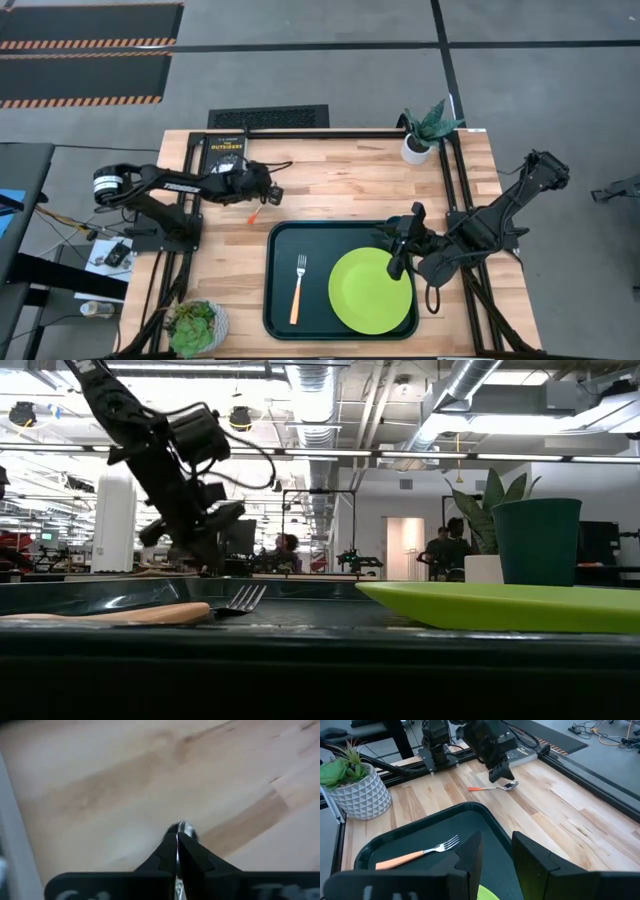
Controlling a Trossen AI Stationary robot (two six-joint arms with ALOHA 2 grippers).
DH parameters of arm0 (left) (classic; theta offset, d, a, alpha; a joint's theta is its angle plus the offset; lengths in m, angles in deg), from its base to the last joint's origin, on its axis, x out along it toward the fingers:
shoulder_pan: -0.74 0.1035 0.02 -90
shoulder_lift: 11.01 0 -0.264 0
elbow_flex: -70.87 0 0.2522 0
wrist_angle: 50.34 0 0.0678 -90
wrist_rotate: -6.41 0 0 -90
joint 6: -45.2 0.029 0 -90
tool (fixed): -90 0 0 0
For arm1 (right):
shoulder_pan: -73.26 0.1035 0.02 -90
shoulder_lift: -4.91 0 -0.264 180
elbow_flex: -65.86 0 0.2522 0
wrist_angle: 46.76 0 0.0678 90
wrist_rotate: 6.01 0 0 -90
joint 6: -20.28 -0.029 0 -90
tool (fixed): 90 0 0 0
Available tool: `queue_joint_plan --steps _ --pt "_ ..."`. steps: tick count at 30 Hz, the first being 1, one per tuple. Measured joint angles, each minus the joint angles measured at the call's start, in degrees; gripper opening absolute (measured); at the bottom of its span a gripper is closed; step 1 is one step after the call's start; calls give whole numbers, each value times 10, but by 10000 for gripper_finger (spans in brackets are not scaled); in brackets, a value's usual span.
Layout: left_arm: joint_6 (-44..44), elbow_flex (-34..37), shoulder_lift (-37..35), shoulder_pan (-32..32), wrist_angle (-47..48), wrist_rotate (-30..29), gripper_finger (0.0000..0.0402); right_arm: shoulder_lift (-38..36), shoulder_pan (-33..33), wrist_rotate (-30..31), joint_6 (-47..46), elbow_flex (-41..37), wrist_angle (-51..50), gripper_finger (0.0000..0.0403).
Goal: Pick and place plate/cup/fork/spoon on tray
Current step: Put the orange spoon on the black serving tray to the left of the light orange fork
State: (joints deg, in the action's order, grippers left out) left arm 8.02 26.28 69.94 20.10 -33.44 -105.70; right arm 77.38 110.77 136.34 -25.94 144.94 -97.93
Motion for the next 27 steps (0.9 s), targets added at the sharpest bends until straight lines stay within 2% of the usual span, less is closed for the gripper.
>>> queue_joint_plan --steps 3,7,12,15,22,27 --pt "52 -6 -27 1 12 -14 21 0 0 0 0 0 -1 129" --pt "154 -6 -50 23 7 -8 84 0 -1 0 0 0 -1 129" --pt "250 -6 -31 68 1 64 178 0 -1 0 0 0 0 129" --pt "289 -6 -7 84 -20 107 215 0 -1 0 0 0 0 129" --pt "372 -6 35 92 -23 171 232 0 -1 0 0 0 -1 129" --pt "388 -7 65 98 -30 228 204 0 -1 0 0 0 -2 129"
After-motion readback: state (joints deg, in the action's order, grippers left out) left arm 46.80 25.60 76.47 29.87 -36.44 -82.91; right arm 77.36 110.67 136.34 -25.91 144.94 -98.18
